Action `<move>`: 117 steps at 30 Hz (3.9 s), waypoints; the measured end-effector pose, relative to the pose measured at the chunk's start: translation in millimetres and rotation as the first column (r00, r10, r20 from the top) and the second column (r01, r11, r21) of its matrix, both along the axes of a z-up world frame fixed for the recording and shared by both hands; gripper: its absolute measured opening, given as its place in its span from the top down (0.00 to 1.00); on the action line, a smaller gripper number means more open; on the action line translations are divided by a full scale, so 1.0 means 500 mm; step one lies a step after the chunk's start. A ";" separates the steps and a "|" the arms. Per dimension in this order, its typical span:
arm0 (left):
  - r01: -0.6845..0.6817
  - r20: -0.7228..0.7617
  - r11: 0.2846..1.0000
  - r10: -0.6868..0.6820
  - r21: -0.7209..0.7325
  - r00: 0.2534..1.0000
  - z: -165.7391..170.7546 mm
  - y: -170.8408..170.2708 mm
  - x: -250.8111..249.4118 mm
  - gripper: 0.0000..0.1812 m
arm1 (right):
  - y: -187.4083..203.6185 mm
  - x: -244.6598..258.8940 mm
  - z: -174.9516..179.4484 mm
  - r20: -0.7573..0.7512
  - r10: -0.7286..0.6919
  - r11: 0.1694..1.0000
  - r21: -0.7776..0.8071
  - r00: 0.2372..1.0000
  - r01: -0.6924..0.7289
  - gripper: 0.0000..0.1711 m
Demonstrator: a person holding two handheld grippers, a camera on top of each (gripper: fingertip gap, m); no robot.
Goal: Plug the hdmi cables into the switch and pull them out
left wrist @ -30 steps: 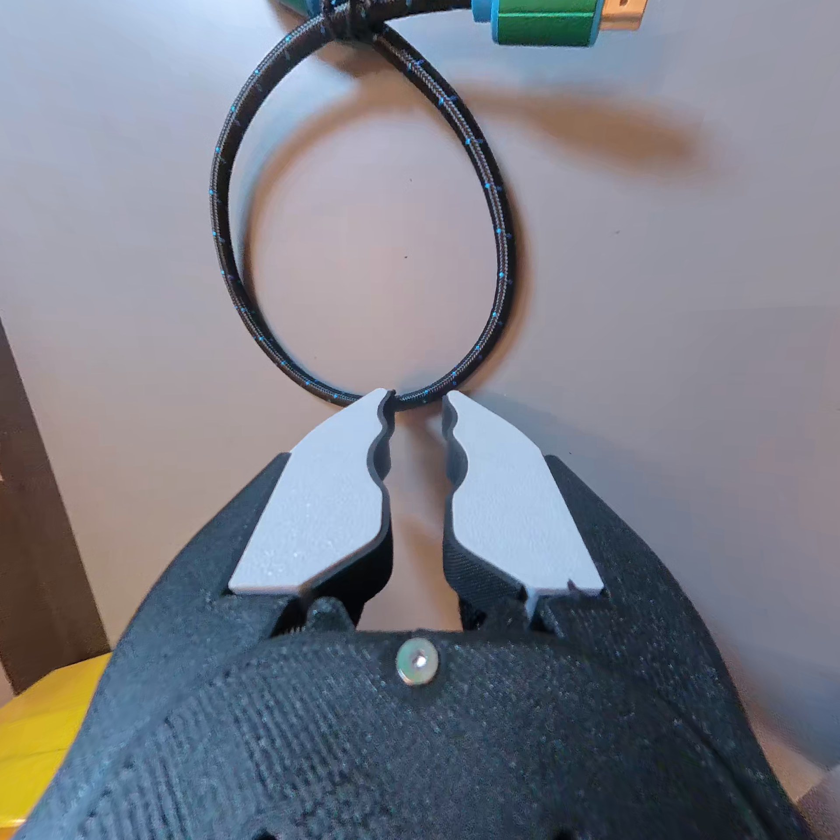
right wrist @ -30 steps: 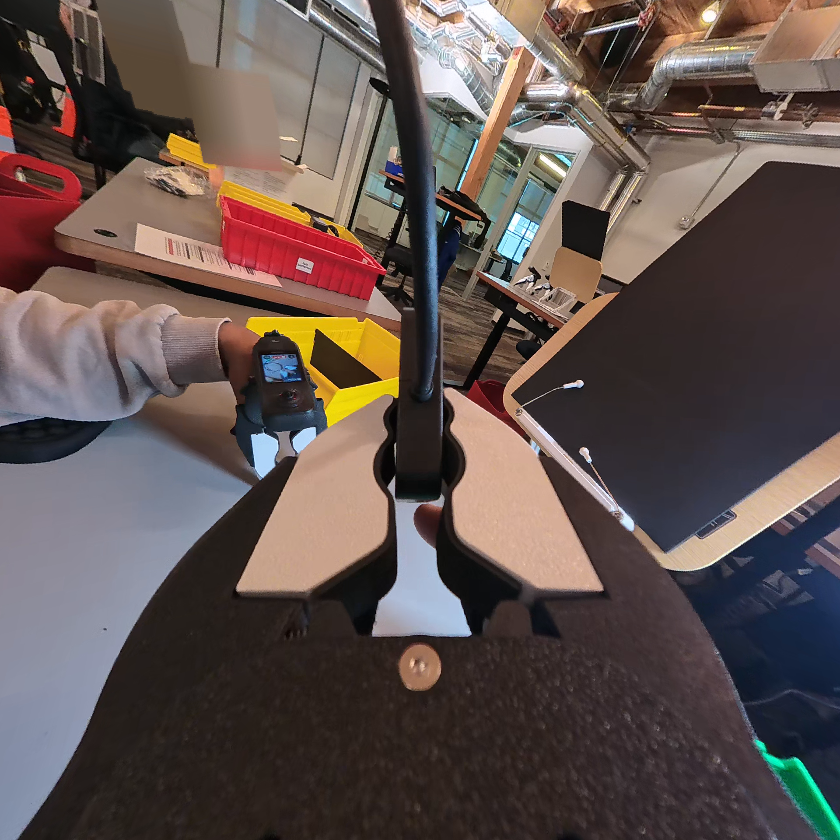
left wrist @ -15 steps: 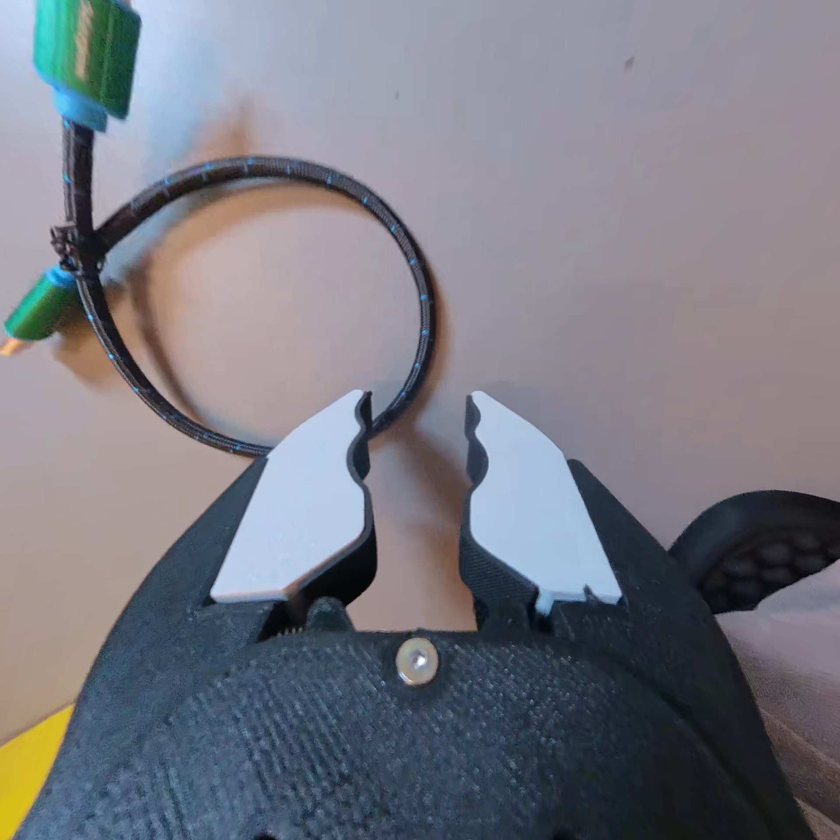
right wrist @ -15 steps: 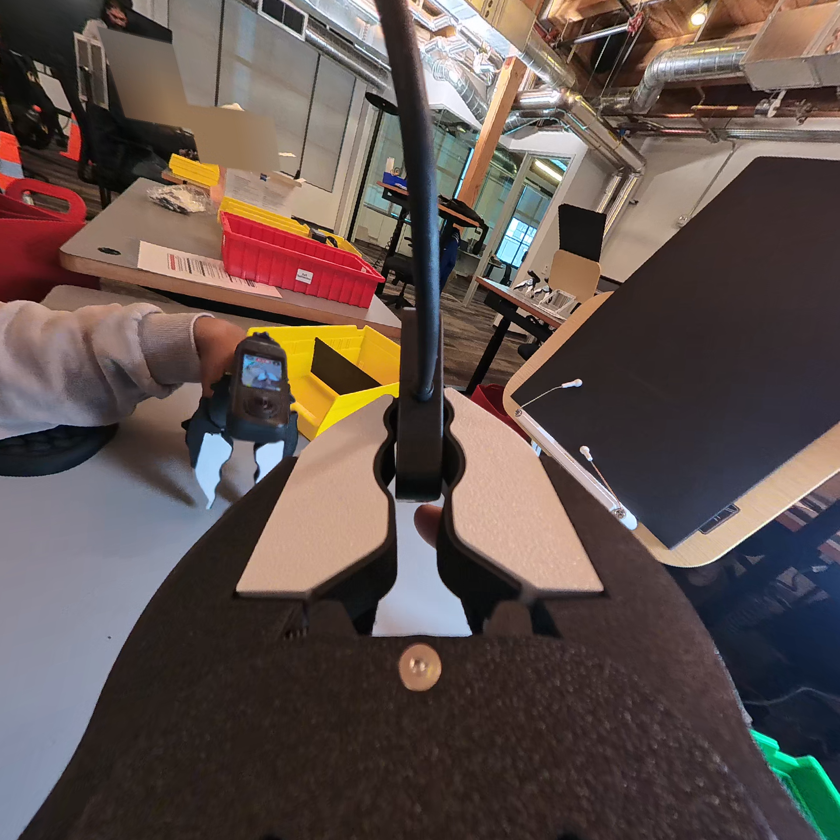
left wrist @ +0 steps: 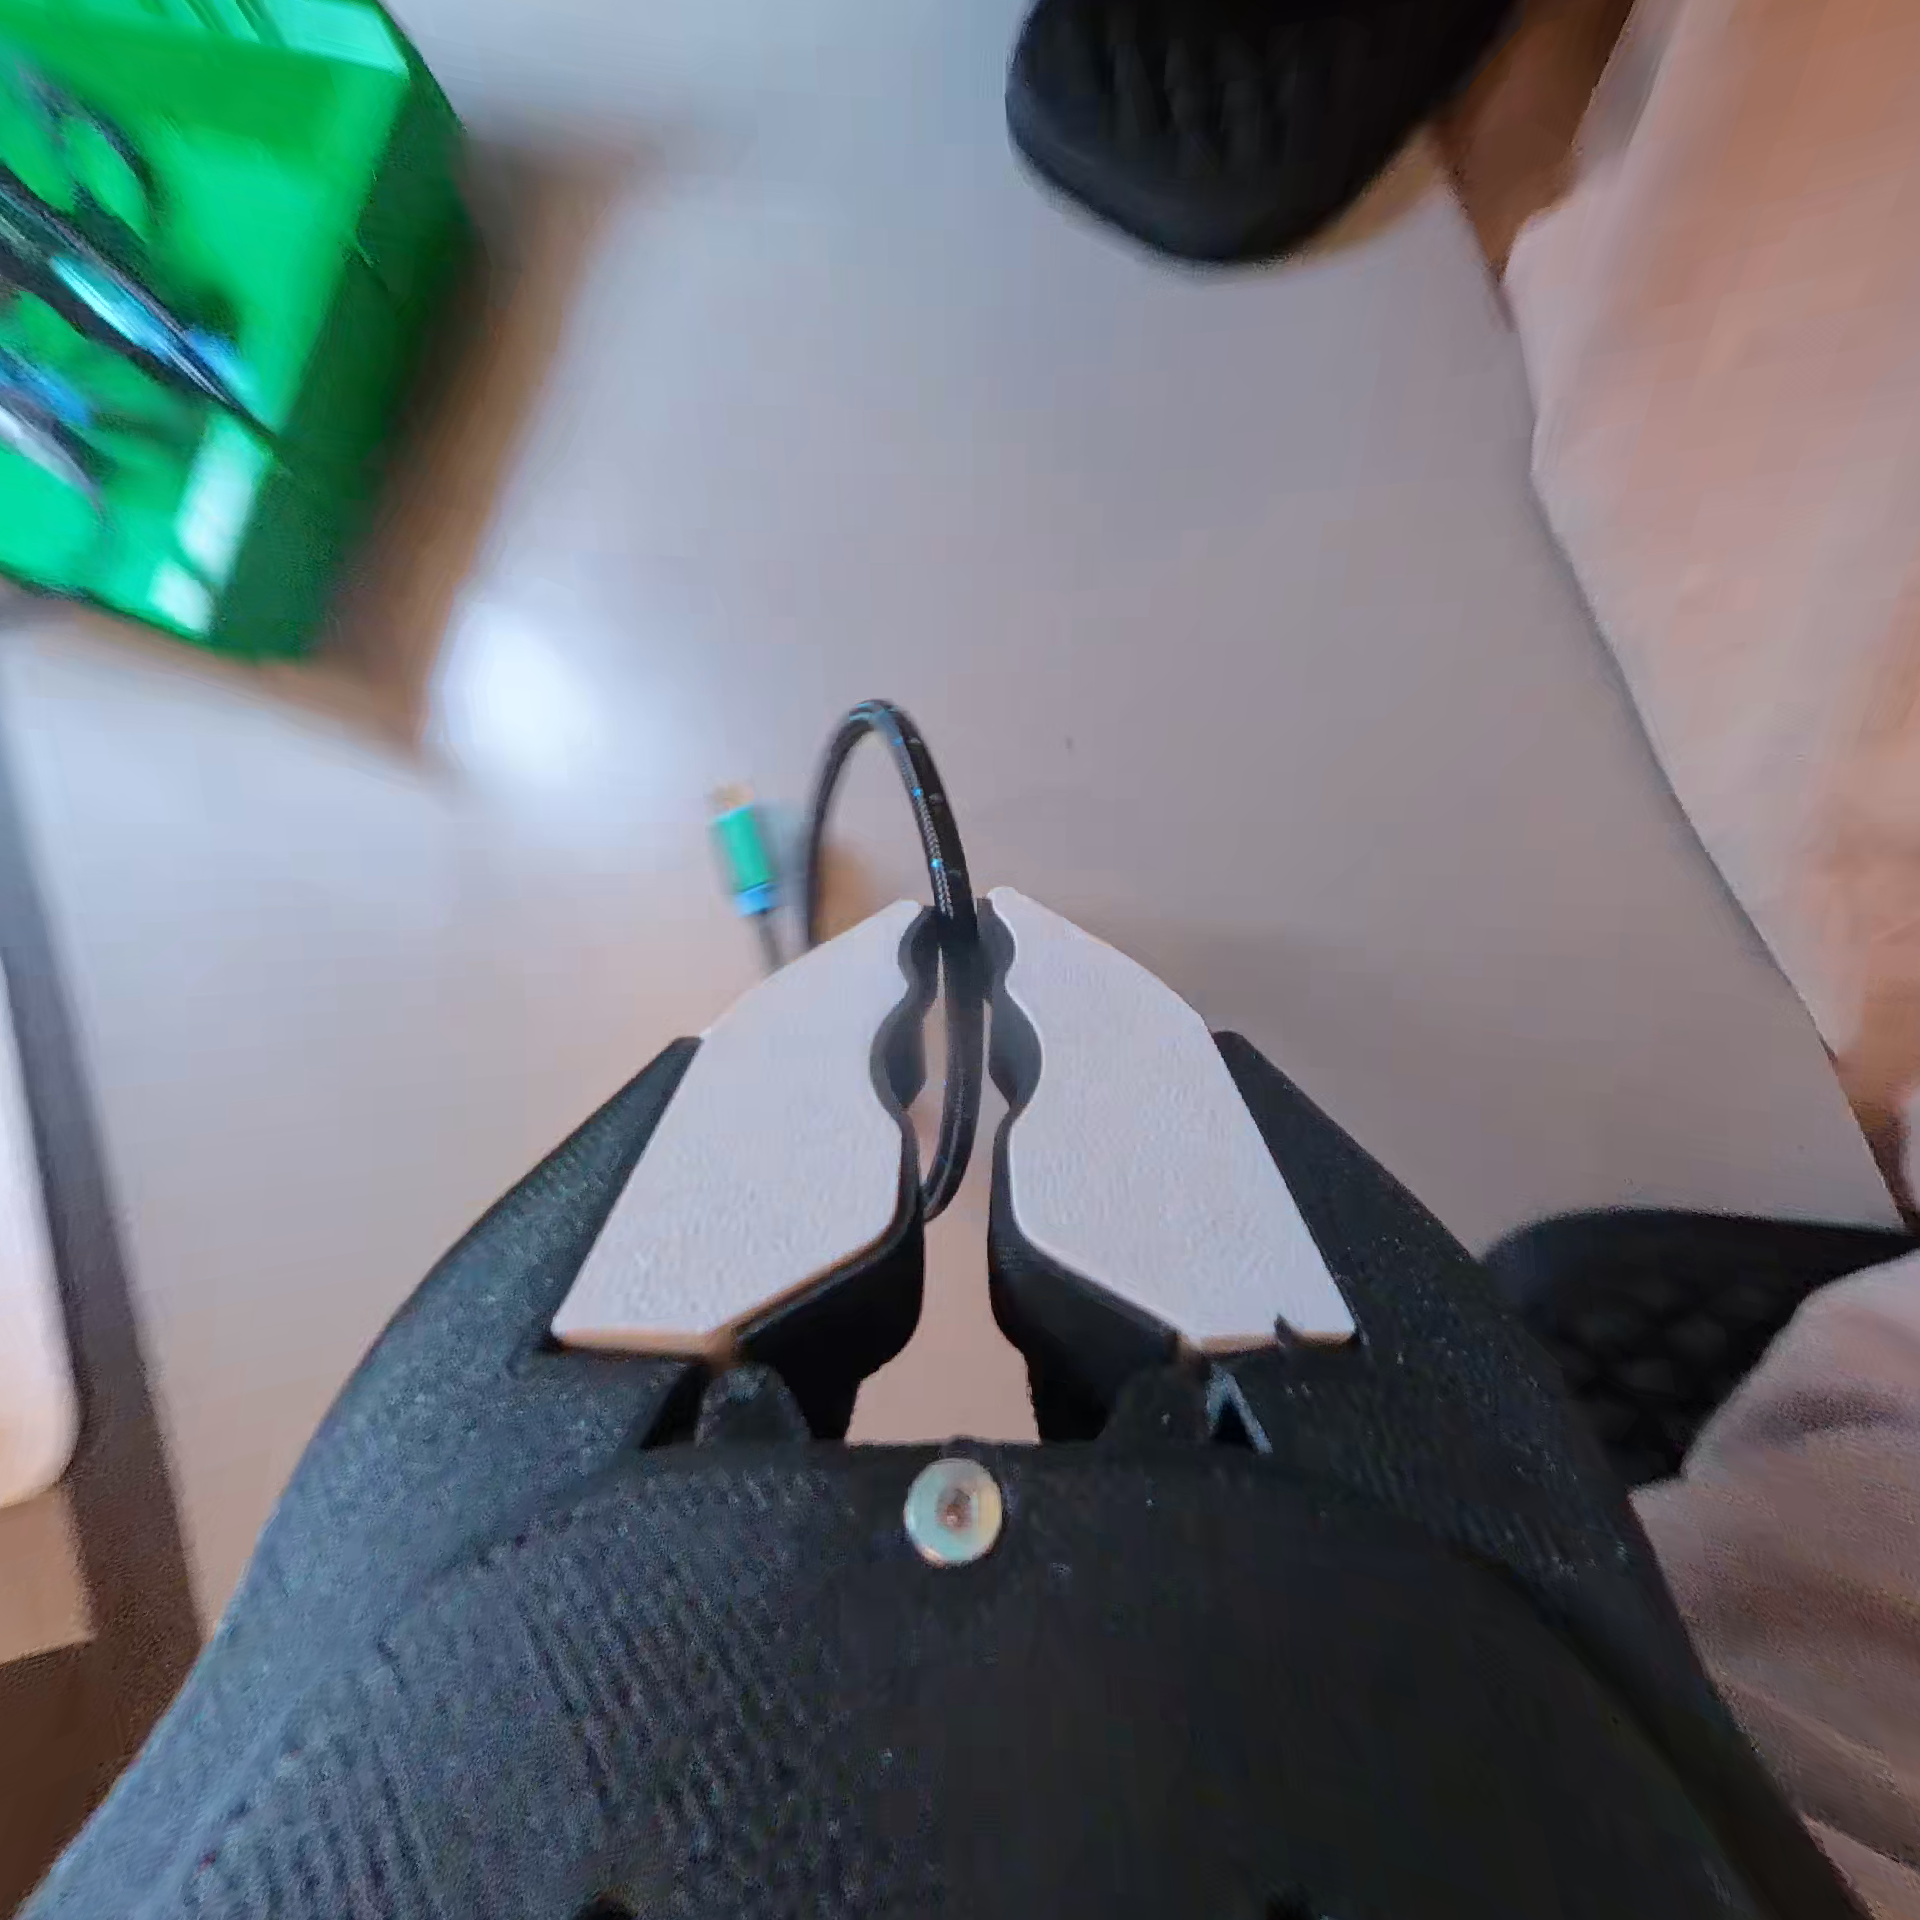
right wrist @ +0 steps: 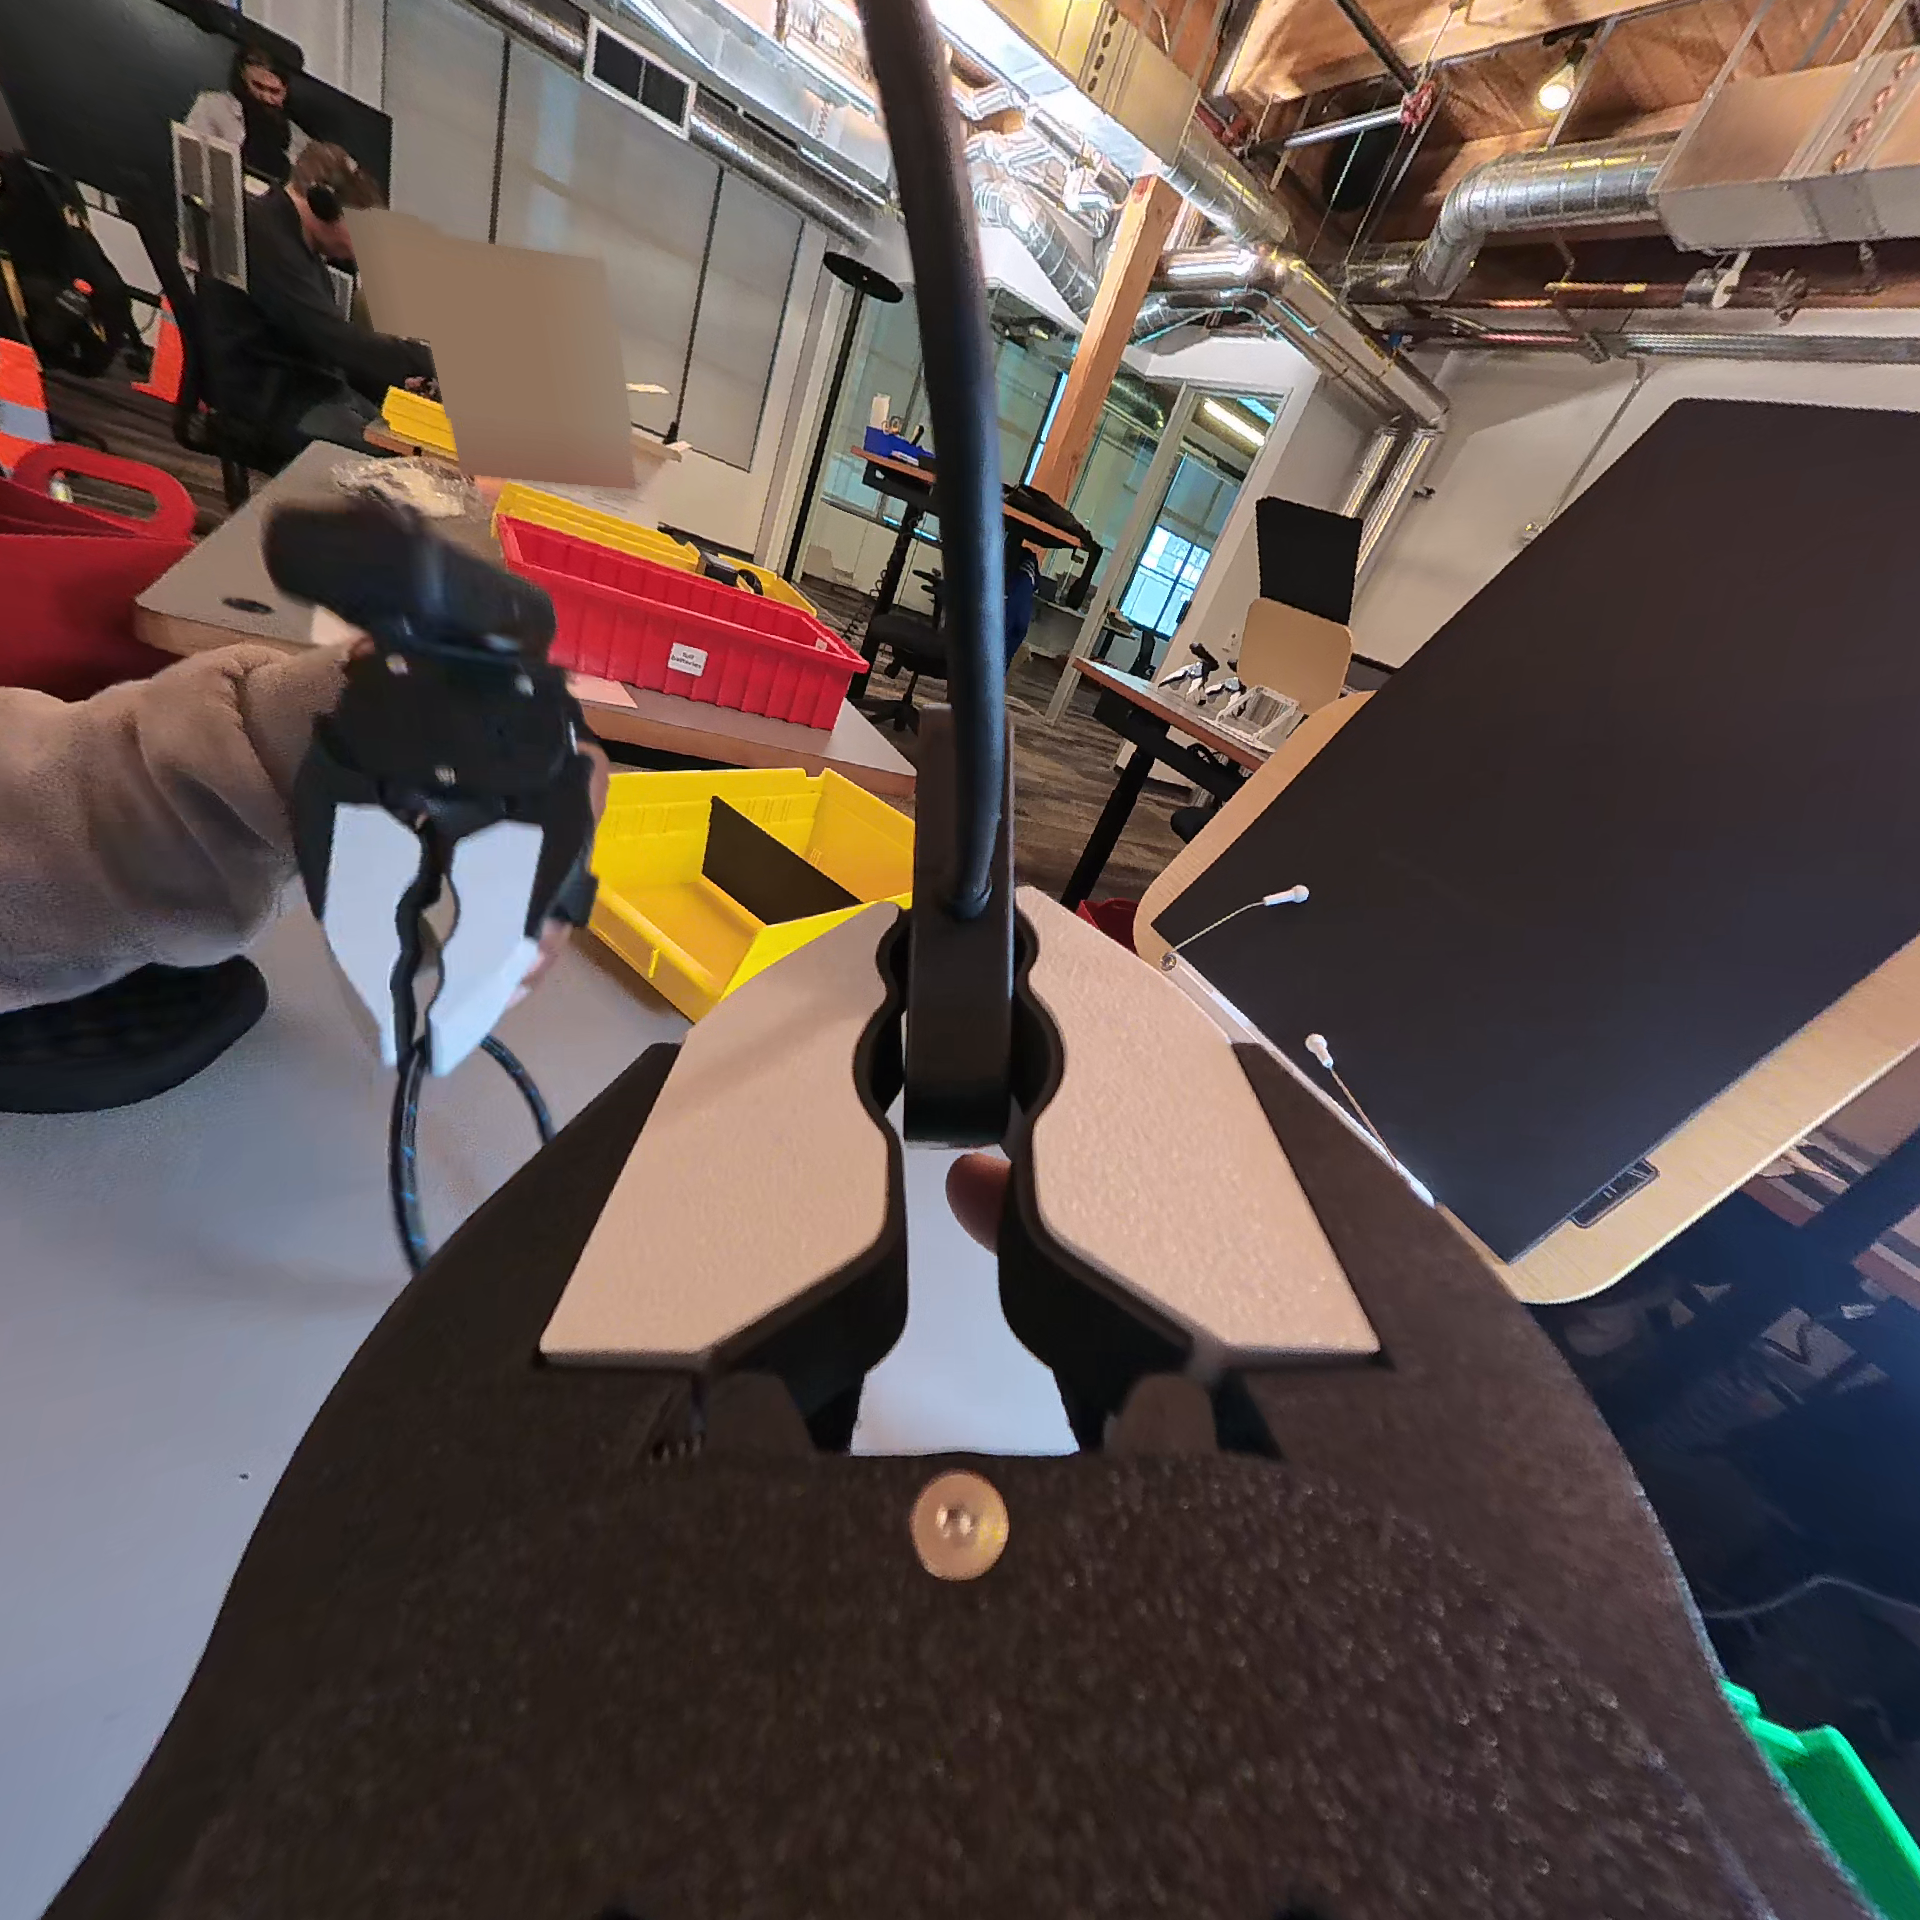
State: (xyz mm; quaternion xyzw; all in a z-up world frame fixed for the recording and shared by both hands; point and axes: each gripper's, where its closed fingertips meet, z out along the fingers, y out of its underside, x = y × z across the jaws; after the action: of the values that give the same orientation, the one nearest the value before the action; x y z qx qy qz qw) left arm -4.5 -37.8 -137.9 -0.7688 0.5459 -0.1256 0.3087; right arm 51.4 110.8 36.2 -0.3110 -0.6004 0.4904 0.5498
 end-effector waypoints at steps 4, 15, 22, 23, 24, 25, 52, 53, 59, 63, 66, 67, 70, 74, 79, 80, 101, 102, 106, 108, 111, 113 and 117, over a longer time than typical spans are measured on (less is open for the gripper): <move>-0.100 0.147 0.970 0.068 0.223 0.987 0.091 0.045 0.003 0.96 | -0.004 -0.003 -0.002 0.001 0.010 1.000 -0.010 1.000 -0.010 0.91; -0.538 -0.009 0.838 0.541 0.097 0.841 -0.090 0.190 -0.167 0.94 | 0.002 -0.001 0.000 -0.002 -0.002 1.000 0.001 1.000 0.002 0.91; -0.456 0.045 0.888 0.454 0.065 0.890 -0.073 0.181 -0.076 0.82 | 0.009 -0.004 -0.003 -0.004 -0.003 1.000 -0.023 1.000 0.003 0.91; -0.429 0.024 0.903 0.429 0.028 0.903 -0.090 0.174 -0.055 0.81 | 0.006 -0.005 -0.003 -0.004 -0.002 1.000 -0.020 1.000 0.002 0.92; -0.400 -0.005 0.916 0.400 -0.018 0.916 -0.111 0.164 -0.035 0.79 | 0.004 -0.006 -0.003 -0.003 0.000 1.000 -0.017 1.000 0.000 0.91; -0.376 -0.041 0.925 0.374 -0.054 0.927 -0.131 0.155 -0.020 0.78 | 0.002 -0.007 -0.004 -0.001 0.000 1.000 -0.013 1.000 0.000 0.91; -0.461 -0.240 0.886 0.439 -0.046 0.866 -0.237 0.183 -0.089 0.94 | -0.002 -0.028 -0.029 0.040 -0.004 1.000 -0.001 0.999 0.004 0.91; -0.450 -0.209 0.893 0.434 -0.033 0.876 -0.230 0.188 -0.089 0.94 | 0.001 -0.030 -0.032 0.045 -0.016 1.000 0.010 0.999 0.016 0.91; -0.486 0.150 0.873 0.486 -0.037 0.861 -0.083 0.189 -0.107 0.95 | 0.021 -0.047 -0.065 0.081 -0.106 0.987 0.126 0.991 0.096 0.91; -0.495 0.350 0.868 0.476 -0.039 0.807 0.025 0.161 -0.135 0.95 | 0.011 -0.071 -0.105 0.105 -0.109 0.973 0.213 0.989 0.085 0.91; -0.481 0.446 0.876 0.442 -0.029 0.778 0.088 0.132 -0.146 0.95 | -0.019 -0.089 -0.132 0.113 -0.075 0.958 0.284 0.991 0.040 0.91; -0.457 0.464 0.888 0.422 -0.039 0.779 0.101 0.119 -0.141 0.95 | -0.033 -0.095 -0.141 0.117 -0.061 0.951 0.310 0.991 0.022 0.91; -0.374 0.482 0.925 0.358 -0.066 0.800 0.113 0.091 -0.112 0.95 | -0.077 -0.112 -0.172 0.137 -0.036 0.903 0.429 0.990 -0.026 0.92; -0.327 0.441 0.936 0.350 -0.129 0.827 0.082 0.087 -0.088 0.95 | -0.102 -0.135 -0.236 0.189 -0.117 0.746 0.665 0.975 -0.039 0.91; -0.335 0.341 0.909 0.406 -0.249 0.848 -0.002 0.093 -0.104 0.95 | -0.109 -0.156 -0.309 0.225 -0.196 0.562 0.823 0.954 -0.079 0.92; -0.351 0.289 0.898 0.421 -0.265 0.860 -0.024 0.093 -0.112 0.95 | -0.116 -0.161 -0.324 0.228 -0.192 0.540 0.837 0.955 -0.091 0.92; 0.006 0.348 0.906 0.157 -0.423 0.924 -0.110 -0.003 -0.095 0.95 | -0.215 -0.156 -0.442 0.053 -0.036 0.374 0.927 0.998 -0.035 0.92; 0.026 0.366 0.907 0.143 -0.421 0.920 -0.107 -0.006 -0.092 0.95 | -0.218 -0.153 -0.439 0.043 -0.031 0.382 0.924 0.999 -0.028 0.92; 0.103 0.481 0.911 0.112 -0.398 0.870 -0.085 -0.008 -0.081 0.95 | -0.224 -0.140 -0.411 -0.007 -0.022 0.415 0.910 1.000 0.015 0.92; 0.142 0.508 0.911 0.082 -0.386 0.857 -0.081 -0.012 -0.071 0.95 | -0.230 -0.130 -0.400 -0.012 -0.014 0.442 0.897 1.000 0.017 0.92; 0.170 0.468 0.901 0.041 -0.400 0.883 -0.096 -0.019 -0.052 0.95 | -0.238 -0.116 -0.401 0.029 -0.005 0.456 0.890 1.000 -0.023 0.92; 0.181 0.443 0.900 0.014 -0.396 0.897 -0.100 -0.022 -0.044 0.95 | -0.241 -0.108 -0.404 0.052 -0.003 0.446 0.894 0.999 -0.046 0.92; 0.186 0.467 0.897 0.025 -0.401 0.884 -0.095 -0.021 -0.043 0.95 | -0.238 -0.101 -0.415 0.091 -0.012 0.380 0.922 0.996 -0.079 0.92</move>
State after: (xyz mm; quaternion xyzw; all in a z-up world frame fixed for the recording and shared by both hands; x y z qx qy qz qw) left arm -26.0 -48.3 -185.5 -0.7420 0.4473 -0.4355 0.2443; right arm 0.8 -8.0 -171.1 0.0399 -0.8000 0.0708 0.5945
